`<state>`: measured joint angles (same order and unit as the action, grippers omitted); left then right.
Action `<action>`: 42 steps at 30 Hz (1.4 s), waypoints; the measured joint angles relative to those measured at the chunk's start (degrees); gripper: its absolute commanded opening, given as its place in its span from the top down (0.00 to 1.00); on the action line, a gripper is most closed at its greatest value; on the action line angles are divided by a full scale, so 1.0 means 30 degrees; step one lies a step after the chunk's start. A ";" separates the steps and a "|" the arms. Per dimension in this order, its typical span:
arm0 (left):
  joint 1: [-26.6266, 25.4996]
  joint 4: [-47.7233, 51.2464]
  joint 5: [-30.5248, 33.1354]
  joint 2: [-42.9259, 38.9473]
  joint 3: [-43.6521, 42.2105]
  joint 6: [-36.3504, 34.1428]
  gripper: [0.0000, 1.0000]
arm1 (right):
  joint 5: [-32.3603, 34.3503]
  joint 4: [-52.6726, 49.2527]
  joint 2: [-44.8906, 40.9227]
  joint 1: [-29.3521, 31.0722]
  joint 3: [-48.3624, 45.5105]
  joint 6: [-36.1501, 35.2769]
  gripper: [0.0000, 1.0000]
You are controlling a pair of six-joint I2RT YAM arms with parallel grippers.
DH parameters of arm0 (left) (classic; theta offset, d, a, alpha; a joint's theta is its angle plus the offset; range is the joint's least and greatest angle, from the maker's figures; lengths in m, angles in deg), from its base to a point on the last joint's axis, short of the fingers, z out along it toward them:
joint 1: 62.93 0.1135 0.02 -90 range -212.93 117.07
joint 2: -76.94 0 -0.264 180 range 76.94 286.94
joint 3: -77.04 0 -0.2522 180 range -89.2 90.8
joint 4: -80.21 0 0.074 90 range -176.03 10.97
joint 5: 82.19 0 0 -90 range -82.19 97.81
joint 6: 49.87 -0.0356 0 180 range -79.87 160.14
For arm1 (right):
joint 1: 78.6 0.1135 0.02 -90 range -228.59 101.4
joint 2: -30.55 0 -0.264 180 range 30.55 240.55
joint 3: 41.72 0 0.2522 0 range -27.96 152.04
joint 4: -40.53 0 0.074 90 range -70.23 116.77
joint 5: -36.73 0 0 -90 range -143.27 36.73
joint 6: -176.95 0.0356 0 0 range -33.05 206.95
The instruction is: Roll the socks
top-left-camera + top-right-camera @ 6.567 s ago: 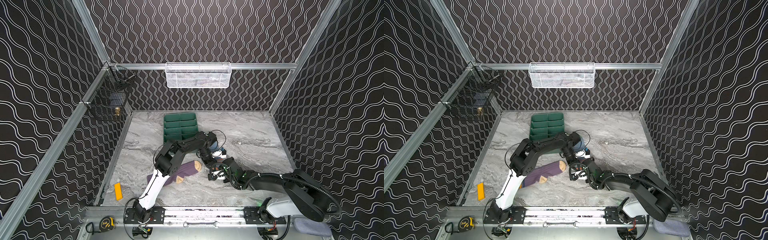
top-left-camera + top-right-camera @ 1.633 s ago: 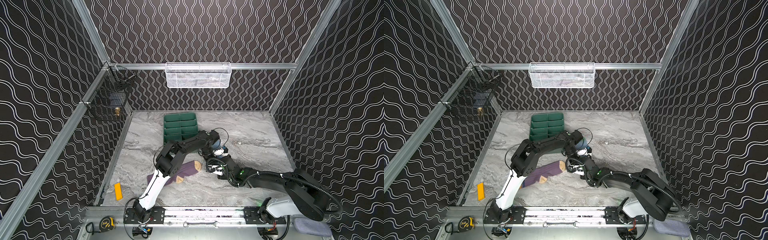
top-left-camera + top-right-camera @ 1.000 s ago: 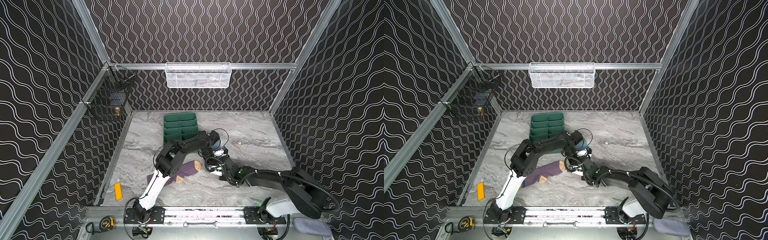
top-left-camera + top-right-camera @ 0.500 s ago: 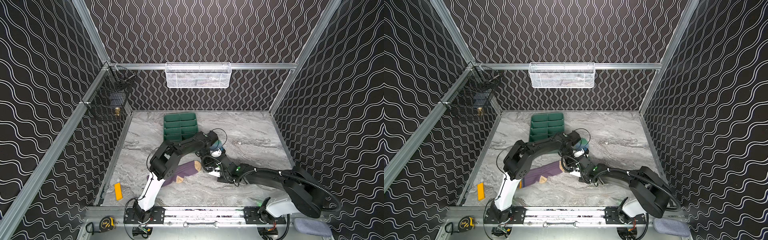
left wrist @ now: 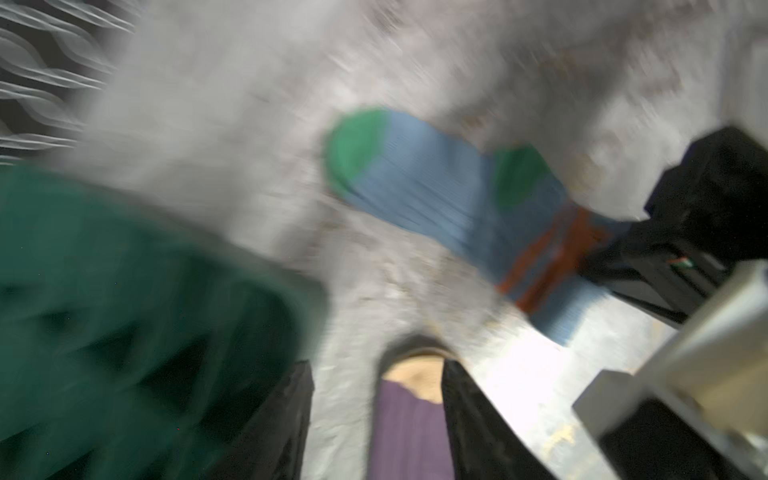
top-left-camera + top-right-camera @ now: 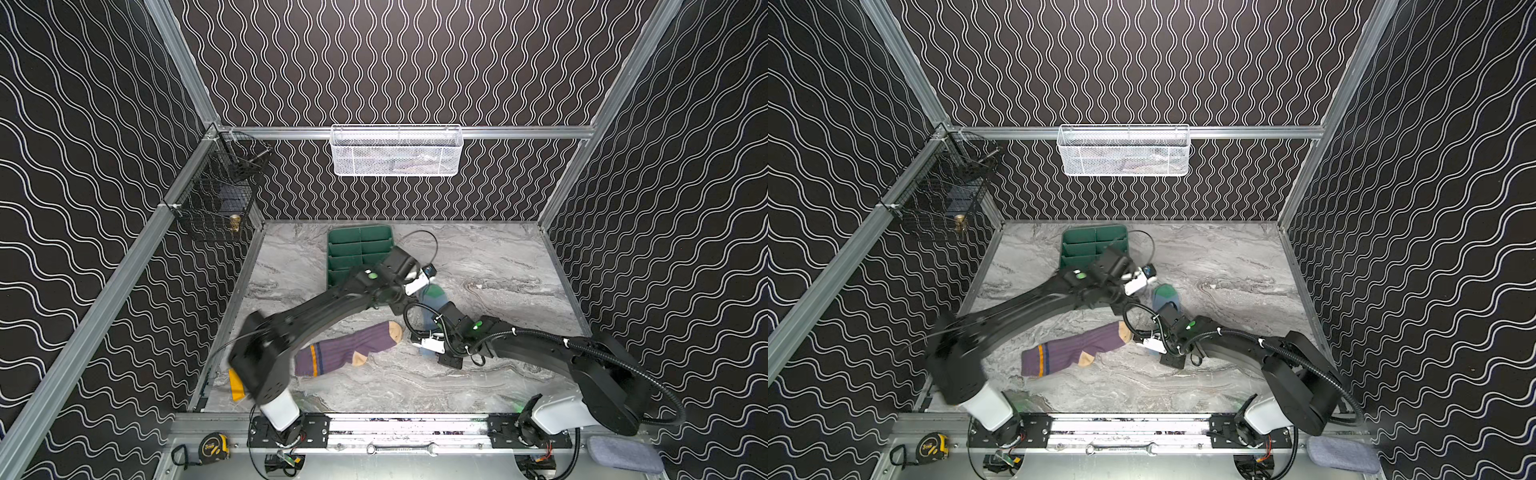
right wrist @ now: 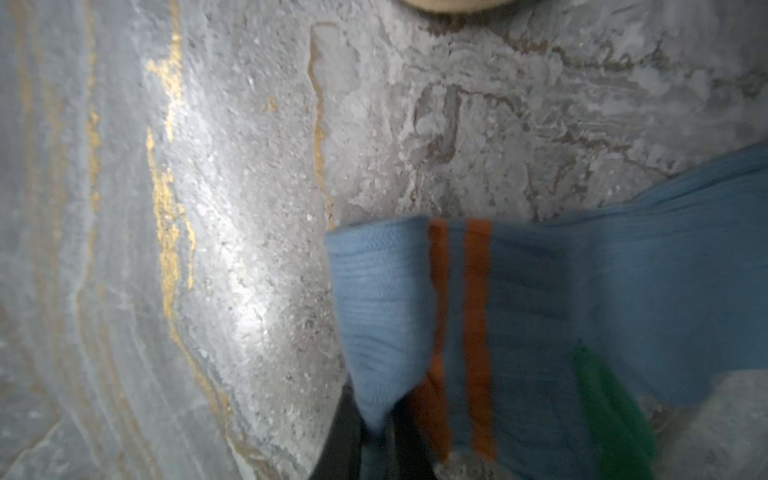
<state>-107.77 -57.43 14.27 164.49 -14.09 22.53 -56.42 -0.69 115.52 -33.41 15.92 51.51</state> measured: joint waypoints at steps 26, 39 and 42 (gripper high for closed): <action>-0.6011 -0.2703 -0.0954 -0.9304 -0.8553 -0.6885 0.31 | -0.8255 -0.5814 0.6346 -0.4488 0.5654 -0.0903 1.00; -0.8247 -0.9857 0.3206 -0.0678 -1.1227 -0.8225 0.33 | -0.8641 -0.5428 0.6156 -0.4743 0.5238 -0.0911 1.00; -0.8269 -1.1489 0.3497 0.0867 -1.1220 -0.8240 0.36 | -0.8663 -0.5370 0.6142 -0.4816 0.5209 -0.0911 1.00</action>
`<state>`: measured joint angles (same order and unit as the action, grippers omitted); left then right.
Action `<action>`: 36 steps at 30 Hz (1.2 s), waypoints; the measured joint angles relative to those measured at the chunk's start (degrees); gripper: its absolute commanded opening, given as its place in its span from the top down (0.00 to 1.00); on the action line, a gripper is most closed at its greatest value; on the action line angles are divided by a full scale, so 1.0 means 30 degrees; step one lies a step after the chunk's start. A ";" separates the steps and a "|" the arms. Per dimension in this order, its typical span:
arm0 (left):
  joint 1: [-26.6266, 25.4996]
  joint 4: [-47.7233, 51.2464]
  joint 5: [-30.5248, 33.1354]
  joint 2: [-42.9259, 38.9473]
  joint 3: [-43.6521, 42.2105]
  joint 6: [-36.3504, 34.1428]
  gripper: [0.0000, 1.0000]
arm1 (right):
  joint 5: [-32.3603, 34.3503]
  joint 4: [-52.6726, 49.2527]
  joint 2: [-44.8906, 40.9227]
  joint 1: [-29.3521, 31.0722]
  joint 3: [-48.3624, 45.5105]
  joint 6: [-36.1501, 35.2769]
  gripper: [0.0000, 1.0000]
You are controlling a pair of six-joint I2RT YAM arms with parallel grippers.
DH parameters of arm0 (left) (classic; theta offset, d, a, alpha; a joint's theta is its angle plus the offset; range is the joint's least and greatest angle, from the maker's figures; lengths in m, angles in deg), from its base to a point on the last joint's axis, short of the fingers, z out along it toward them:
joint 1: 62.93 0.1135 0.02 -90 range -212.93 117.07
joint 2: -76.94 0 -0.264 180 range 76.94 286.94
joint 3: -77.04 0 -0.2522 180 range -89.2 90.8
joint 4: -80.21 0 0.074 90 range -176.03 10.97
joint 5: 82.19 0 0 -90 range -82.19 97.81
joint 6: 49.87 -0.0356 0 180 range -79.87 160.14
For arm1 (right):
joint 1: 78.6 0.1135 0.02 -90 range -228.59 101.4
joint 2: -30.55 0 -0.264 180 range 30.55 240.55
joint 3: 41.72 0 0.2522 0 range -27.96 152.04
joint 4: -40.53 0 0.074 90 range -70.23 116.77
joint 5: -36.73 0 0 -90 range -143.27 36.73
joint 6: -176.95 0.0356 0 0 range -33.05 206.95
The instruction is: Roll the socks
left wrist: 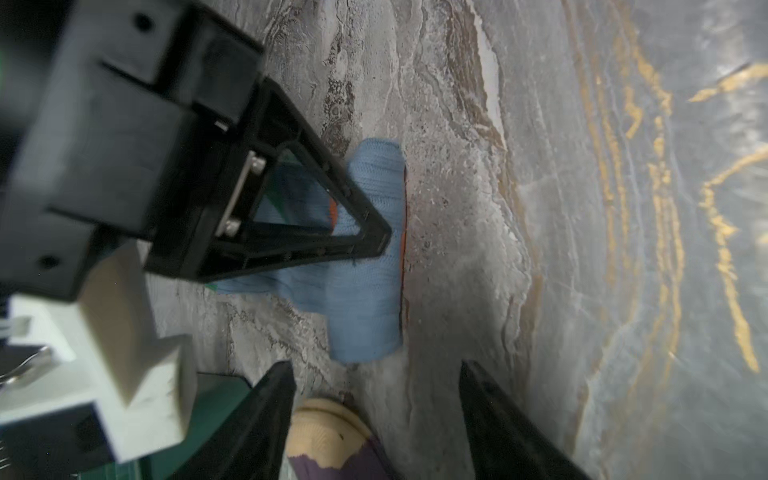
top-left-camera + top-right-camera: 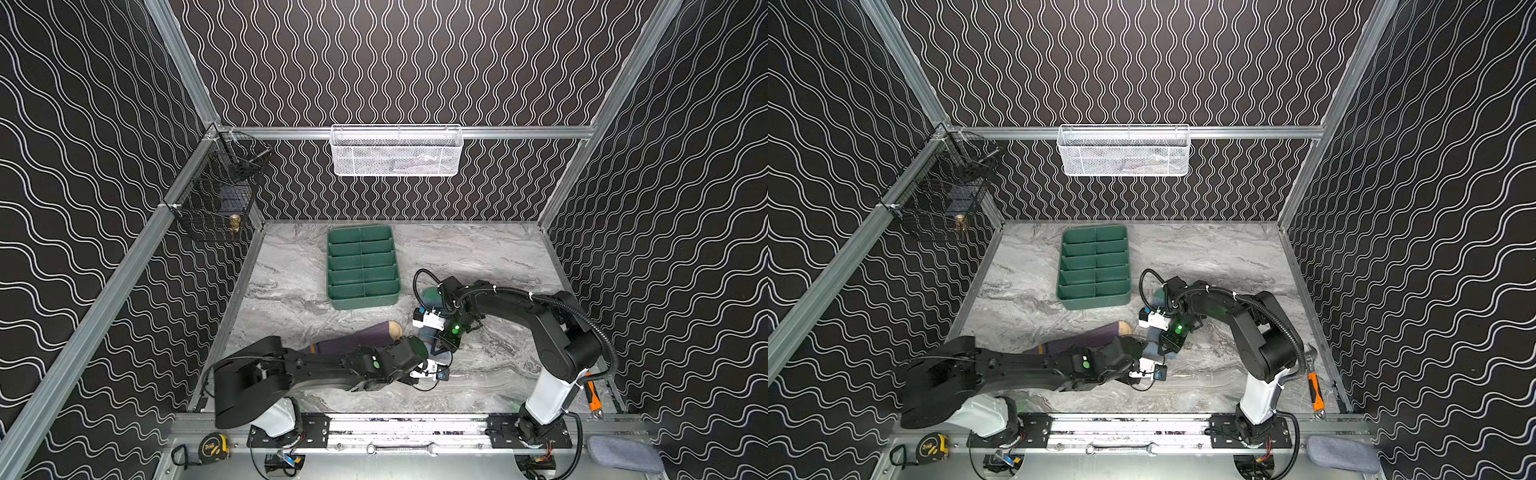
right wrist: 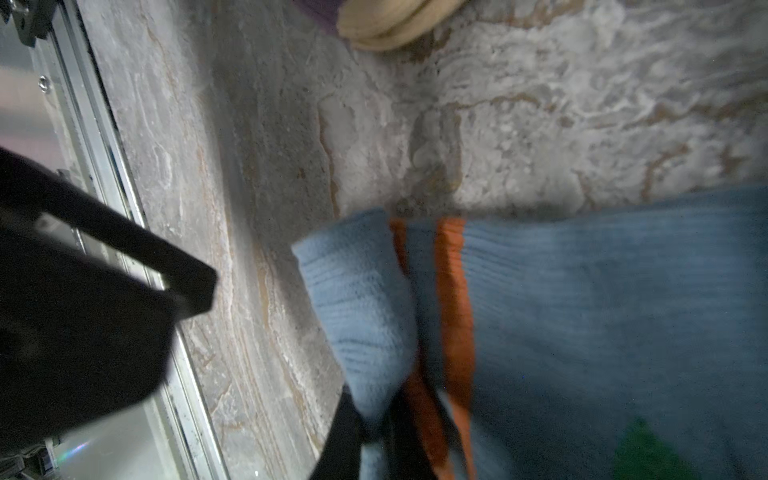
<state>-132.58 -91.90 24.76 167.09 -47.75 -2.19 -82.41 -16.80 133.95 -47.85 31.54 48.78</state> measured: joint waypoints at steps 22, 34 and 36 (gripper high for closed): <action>0.0568 -0.1996 -0.0372 0.3781 0.1472 0.0568 1.00 | -0.0321 -0.0495 0.0539 -0.0073 0.0401 -0.0058 1.00; 0.0918 0.2076 -0.2004 0.3694 0.3359 0.1916 1.00 | 0.1268 0.1311 -0.1996 -0.0466 -0.0969 0.0954 0.39; 0.1137 0.3300 -0.2514 0.3716 0.3912 0.2361 1.00 | 0.1625 0.1960 -0.3453 -0.0823 -0.1756 0.1013 0.34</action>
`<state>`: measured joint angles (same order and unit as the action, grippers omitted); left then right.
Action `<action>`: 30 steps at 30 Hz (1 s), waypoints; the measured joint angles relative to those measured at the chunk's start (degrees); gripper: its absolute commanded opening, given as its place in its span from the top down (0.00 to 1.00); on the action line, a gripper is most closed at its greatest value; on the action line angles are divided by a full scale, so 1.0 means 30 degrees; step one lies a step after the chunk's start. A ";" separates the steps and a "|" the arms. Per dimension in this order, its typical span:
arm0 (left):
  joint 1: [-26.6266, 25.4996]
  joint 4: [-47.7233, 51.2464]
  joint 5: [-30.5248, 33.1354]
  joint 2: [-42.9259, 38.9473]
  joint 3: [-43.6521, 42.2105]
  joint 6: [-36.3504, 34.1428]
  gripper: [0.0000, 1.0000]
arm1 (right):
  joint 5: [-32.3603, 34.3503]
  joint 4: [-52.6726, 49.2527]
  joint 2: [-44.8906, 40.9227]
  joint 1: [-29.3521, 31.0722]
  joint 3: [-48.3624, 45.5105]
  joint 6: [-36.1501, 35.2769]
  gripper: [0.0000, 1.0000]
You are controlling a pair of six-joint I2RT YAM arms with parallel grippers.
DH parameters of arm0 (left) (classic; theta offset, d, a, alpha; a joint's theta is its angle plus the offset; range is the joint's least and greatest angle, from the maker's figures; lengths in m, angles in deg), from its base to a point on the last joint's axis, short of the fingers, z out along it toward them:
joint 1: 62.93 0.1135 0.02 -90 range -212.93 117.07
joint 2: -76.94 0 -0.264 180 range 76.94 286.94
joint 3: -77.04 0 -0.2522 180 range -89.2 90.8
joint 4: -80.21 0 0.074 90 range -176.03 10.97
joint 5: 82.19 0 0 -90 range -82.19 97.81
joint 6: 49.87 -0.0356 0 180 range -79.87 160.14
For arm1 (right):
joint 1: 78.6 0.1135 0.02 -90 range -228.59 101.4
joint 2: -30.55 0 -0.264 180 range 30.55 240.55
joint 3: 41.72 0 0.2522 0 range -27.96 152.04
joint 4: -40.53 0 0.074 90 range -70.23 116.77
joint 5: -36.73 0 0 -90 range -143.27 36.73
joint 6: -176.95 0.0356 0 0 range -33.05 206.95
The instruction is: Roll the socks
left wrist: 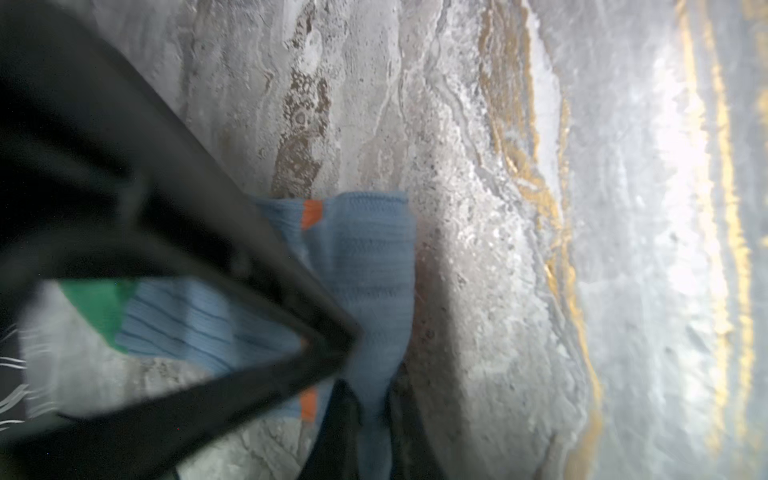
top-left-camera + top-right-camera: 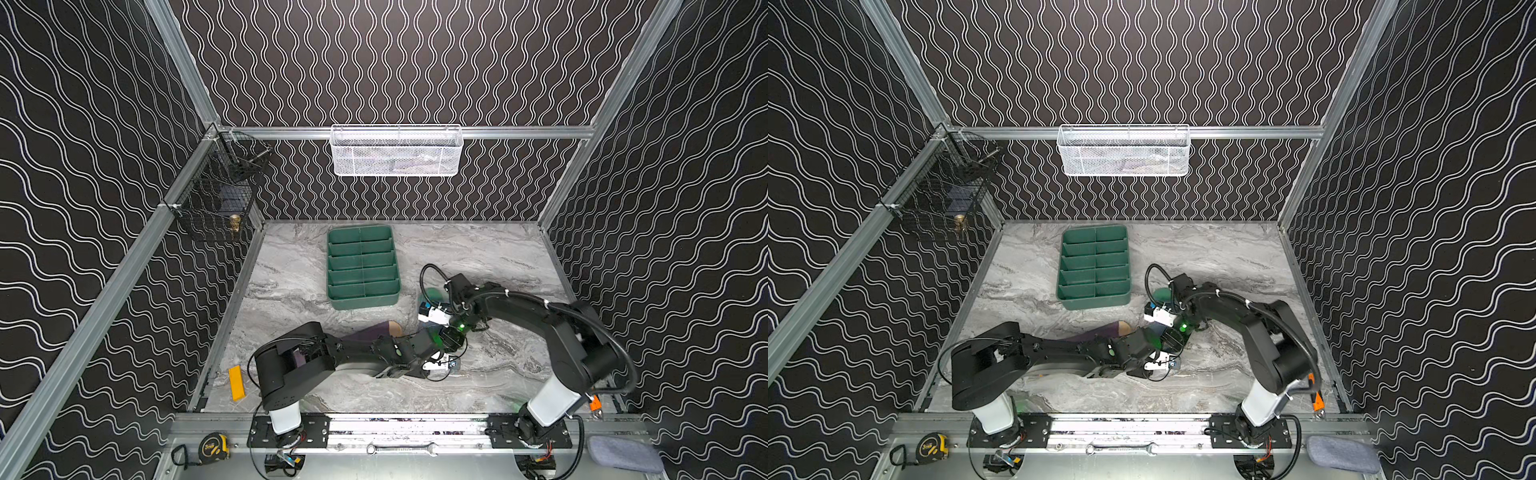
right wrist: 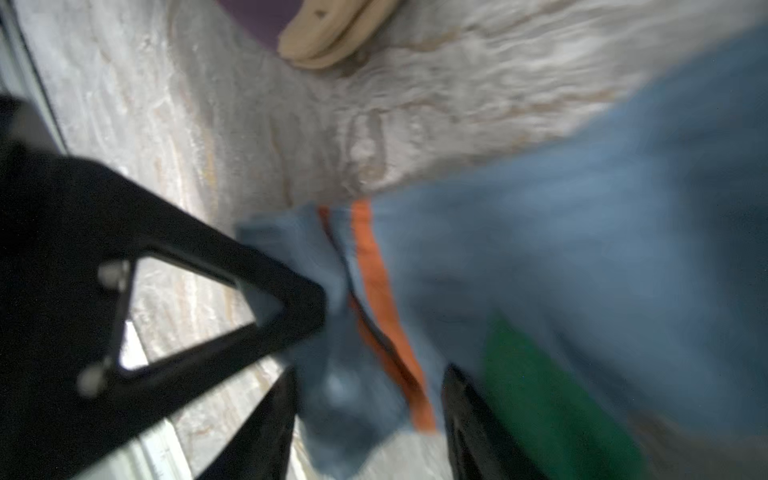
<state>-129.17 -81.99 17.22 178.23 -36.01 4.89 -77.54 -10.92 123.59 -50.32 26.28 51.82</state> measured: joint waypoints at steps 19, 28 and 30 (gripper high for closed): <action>0.4532 1.2203 -0.7439 0.4721 0.9442 0.4969 1.00 | 0.6120 0.9078 -1.6568 -0.2572 -0.5173 0.2011 0.16; 0.5829 1.5052 -1.0513 0.7220 1.2101 0.5406 1.00 | 0.5566 0.4590 -1.8163 0.1727 -0.6572 -0.2412 0.20; 0.5996 1.5395 -1.1009 0.7563 1.2429 0.5406 1.00 | 0.6827 0.3963 -1.7107 0.4153 -0.7118 -0.2805 0.21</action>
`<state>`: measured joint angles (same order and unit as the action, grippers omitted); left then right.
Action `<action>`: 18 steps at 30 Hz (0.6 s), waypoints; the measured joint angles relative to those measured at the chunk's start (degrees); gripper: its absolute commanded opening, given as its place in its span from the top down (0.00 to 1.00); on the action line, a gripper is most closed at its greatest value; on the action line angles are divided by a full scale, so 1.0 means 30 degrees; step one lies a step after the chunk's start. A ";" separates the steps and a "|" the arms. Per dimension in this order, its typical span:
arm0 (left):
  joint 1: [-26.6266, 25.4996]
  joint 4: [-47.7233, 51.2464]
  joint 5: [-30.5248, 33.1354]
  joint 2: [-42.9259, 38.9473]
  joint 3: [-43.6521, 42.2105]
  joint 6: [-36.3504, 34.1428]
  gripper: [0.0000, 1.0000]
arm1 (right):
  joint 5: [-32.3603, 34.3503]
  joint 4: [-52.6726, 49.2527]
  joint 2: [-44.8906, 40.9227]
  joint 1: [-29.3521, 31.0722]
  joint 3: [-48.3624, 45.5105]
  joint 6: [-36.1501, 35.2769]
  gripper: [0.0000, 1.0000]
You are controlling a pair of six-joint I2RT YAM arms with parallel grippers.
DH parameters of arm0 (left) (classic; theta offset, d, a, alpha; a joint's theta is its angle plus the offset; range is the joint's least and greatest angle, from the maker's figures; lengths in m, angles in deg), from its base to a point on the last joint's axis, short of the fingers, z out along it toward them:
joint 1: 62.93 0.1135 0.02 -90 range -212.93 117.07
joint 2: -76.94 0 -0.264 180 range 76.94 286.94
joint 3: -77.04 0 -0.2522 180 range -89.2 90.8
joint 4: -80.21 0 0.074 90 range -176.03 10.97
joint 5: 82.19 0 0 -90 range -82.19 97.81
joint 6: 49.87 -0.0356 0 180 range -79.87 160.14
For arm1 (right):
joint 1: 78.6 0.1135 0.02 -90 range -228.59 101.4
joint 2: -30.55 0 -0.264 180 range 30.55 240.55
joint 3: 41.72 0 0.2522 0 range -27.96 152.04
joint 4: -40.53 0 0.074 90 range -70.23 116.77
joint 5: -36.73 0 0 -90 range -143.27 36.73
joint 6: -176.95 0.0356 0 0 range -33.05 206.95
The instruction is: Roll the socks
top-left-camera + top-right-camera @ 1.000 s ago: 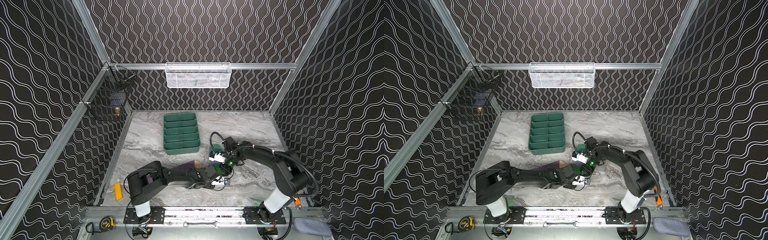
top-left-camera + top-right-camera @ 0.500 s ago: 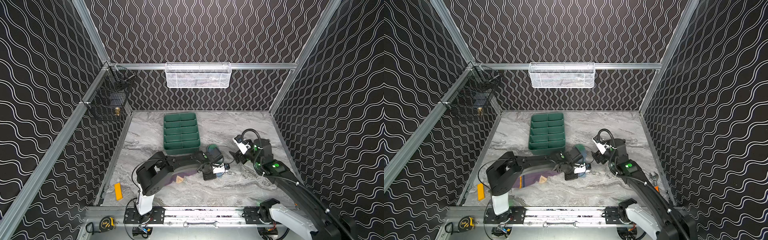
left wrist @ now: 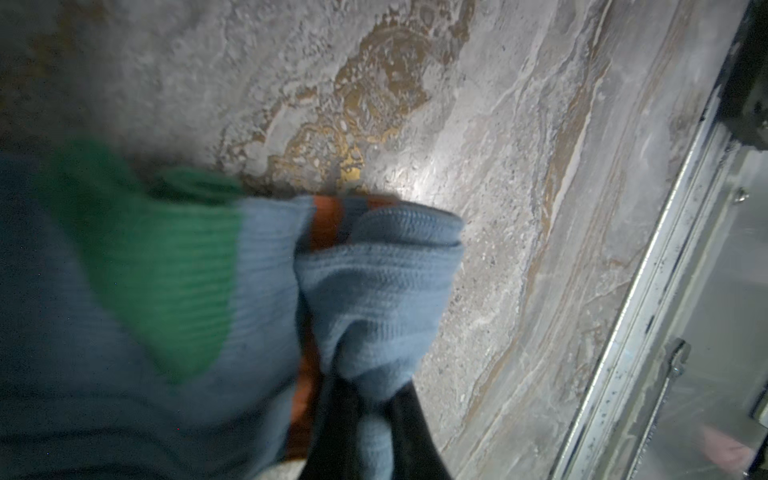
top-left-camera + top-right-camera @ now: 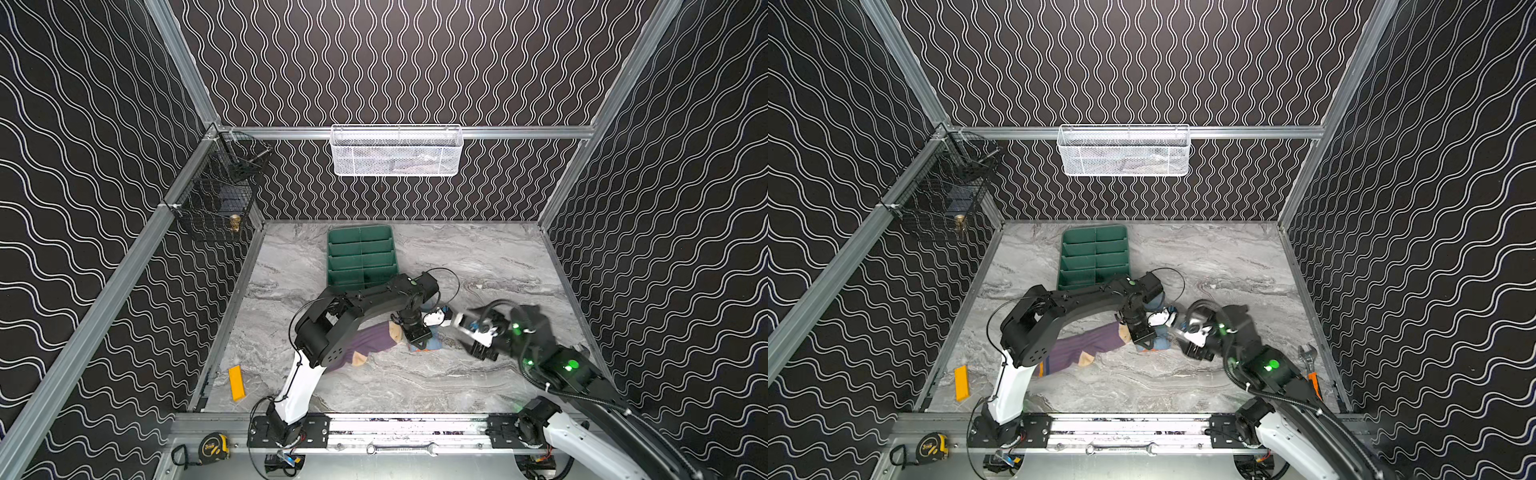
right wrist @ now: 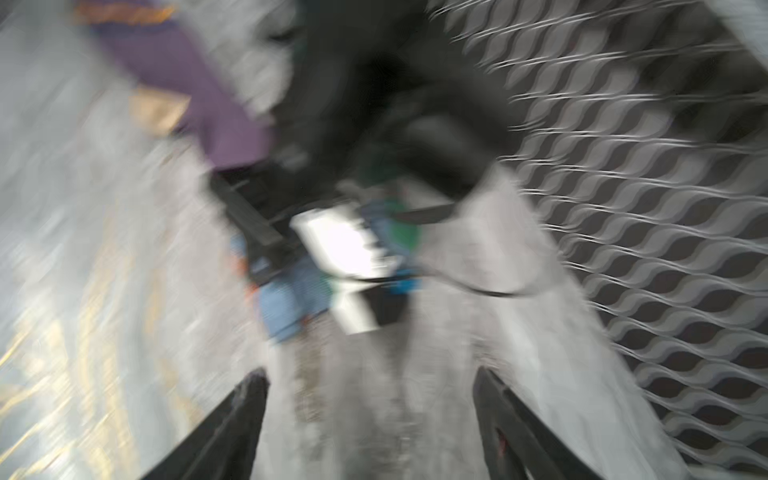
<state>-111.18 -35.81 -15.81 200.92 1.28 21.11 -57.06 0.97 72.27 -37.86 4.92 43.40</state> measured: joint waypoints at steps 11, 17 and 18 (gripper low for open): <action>0.0444 0.0619 -0.1851 0.0962 0.0845 -0.0022 1.00 | 0.5493 0.6849 0.7934 0.4940 -0.2951 -0.2040 0.23; 0.0554 0.0503 -0.2186 0.0969 0.0685 -0.0022 1.00 | 0.6557 1.1781 1.1322 0.4714 -0.3162 -0.3592 0.29; 0.0619 0.0481 -0.2375 0.0976 0.0648 -0.0015 1.00 | 0.6572 1.2131 1.1672 0.4619 -0.3162 -0.3723 0.31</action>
<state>-109.32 -34.37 -22.94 203.85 3.22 21.06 -37.34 37.36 107.28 -24.01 -4.56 32.23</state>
